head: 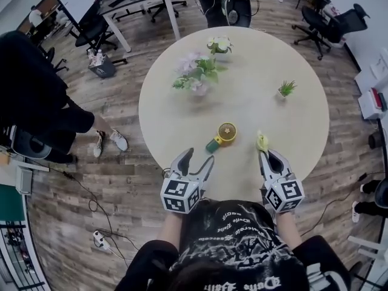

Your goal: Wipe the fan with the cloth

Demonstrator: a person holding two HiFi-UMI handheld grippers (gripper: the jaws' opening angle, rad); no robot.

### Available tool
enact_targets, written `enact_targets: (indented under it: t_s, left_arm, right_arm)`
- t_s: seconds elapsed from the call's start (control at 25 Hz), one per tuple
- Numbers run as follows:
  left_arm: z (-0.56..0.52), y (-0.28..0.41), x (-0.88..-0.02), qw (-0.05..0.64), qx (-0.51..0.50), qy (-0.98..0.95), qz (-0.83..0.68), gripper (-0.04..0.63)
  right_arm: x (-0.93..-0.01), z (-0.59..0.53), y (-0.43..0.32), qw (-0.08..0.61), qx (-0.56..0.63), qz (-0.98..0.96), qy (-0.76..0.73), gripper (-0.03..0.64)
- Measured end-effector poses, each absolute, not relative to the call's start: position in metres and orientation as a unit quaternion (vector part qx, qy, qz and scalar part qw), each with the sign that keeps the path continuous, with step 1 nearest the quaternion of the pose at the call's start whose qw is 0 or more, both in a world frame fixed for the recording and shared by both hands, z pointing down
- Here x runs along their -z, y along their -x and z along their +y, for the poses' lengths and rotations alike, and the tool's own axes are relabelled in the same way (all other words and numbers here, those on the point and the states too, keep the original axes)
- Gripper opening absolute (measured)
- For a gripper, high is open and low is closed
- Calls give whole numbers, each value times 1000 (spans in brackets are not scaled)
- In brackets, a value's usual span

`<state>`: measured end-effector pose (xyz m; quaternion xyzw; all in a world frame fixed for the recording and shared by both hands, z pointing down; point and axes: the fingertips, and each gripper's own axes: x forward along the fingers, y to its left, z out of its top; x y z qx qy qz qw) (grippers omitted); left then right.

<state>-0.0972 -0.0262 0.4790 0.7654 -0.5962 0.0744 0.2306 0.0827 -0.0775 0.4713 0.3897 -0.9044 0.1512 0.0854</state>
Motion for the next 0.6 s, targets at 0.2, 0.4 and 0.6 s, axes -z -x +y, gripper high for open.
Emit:
enact_targets:
  t_s: [0.2,0.4,0.6]
  left_arm:
    - [-27,104,-473,206,-61,-751,-624,44]
    - [-28,97,-465,208,-27,-767,-606,20]
    - [-30,96,-470,212,-30,-766,-606,20]
  right_arm:
    - [-467,-73,-62,103,-122,-913,-376,37]
    - [-468,-69,-50,113,-113,-915,-370,35]
    - [-472,-73,-49,131,-104,-908,-385,35]
